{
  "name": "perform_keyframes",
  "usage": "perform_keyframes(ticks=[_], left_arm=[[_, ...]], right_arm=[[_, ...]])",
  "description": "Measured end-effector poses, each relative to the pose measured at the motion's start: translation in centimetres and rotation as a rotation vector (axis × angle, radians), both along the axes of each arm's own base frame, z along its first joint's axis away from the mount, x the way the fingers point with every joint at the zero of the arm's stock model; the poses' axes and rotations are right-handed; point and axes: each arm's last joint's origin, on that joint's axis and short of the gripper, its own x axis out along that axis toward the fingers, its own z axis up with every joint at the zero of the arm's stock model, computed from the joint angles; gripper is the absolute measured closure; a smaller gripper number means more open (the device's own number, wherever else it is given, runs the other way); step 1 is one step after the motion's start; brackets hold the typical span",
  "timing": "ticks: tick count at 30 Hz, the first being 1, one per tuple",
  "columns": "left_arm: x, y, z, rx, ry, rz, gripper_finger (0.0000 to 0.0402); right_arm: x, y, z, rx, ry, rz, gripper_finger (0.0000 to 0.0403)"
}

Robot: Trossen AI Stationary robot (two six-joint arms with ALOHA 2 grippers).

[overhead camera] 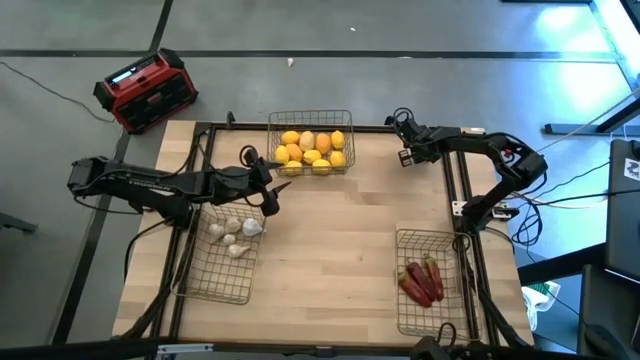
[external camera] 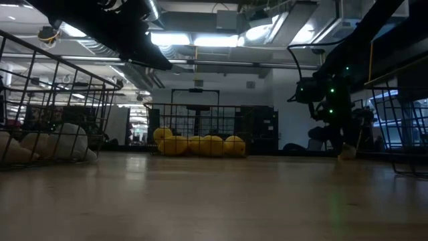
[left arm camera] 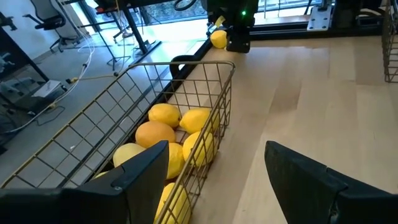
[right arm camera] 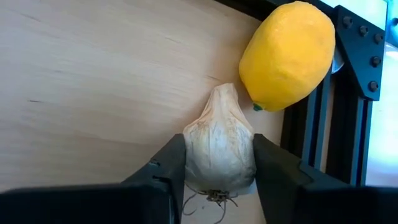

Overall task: Sort produce into baskets
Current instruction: Put the garlic into the bottom left wire basket

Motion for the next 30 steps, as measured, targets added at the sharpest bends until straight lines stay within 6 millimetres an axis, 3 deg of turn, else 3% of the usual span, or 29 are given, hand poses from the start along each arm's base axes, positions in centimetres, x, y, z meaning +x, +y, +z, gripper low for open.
perform_keyframes(ticks=[8,14,22,30], left_arm=[[0.0,0.0,0.0,-0.012,-0.007,0.005,0.0139],[0.1,-0.1,0.0,-0.066,-0.028,-0.026,0.0139],[0.0,-0.3,-0.3,-0.135,-0.020,-0.079,0.0139],[-0.1,-0.7,-0.7,-0.198,0.009,-0.118,0.0139]], right_arm=[[0.3,0.5,0.8,0.027,-0.068,0.044,0.0269],[1.3,2.1,2.9,-0.002,-0.173,0.133,0.0270],[3.8,5.7,5.0,0.089,-0.402,0.355,0.0263],[7.1,10.4,5.6,0.288,-0.600,0.711,0.0262]])
